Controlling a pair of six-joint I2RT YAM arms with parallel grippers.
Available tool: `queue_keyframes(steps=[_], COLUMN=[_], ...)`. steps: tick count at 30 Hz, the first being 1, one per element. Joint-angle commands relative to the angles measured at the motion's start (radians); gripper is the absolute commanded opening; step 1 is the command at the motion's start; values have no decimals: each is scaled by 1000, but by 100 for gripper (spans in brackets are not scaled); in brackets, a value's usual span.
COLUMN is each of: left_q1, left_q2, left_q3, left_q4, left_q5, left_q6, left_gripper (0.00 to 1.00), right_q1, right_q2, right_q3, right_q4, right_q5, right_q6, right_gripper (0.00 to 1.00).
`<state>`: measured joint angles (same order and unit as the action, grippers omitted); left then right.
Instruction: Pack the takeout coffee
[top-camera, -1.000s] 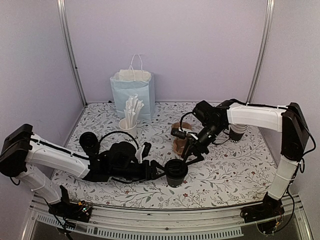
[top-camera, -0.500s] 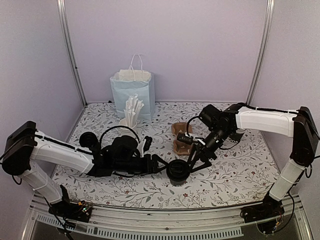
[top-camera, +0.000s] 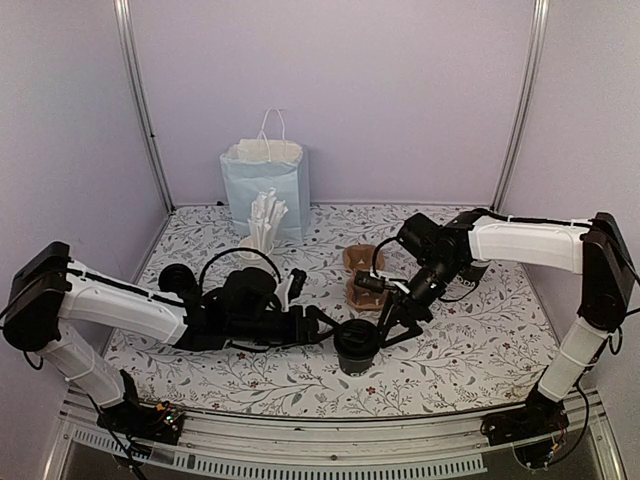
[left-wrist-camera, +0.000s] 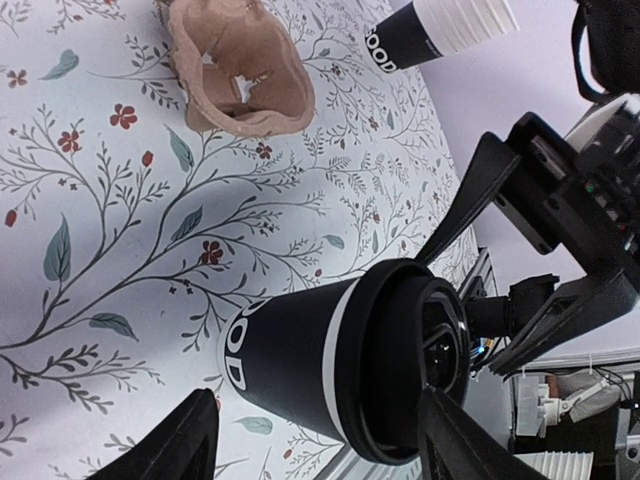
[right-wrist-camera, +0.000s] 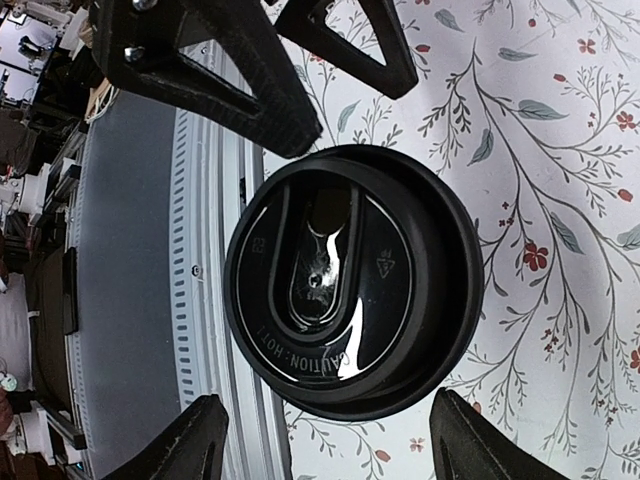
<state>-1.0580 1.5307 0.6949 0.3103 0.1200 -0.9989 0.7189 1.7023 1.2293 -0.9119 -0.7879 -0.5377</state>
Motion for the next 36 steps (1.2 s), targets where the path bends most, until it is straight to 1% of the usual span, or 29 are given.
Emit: queue_keyframes(steps=[1,7,11,15,18,26,30,32,36], left_q1=[11,-7,-16,-16,-16,-16,-11,-4,5], left_q2=[-48,-37,-10,6,20,63,100,124,168], left_q3=[-7,-27,-18,-12,-8,5,8,15,17], left_q4=[-33,4,18,24,27,35,30,-14,-73], left_q5=[10,69,93,114,130,152,169,170,173], left_q6=[-34,-111,-132,-150,-159,-164,-165,-166,-164], left_gripper=[71,66,59,57,53,50,46,43,33], right_q1=[-11,-24,-27,-31,-32,-31,-30,-30,-31], right_q2=[13,8,13,29,47,59,76,87,111], right_q3=[2,11,29,48,55,46,20,5,-29], right_q4=[5,11,16,22,24,42,53,66,88], right_q5=[13,14,18,22,18,7,9,21,67], right_q6=[13,23,34,43,45,53,65,72,103], right_gripper=[72,71,70,69,68,66,56,50,39])
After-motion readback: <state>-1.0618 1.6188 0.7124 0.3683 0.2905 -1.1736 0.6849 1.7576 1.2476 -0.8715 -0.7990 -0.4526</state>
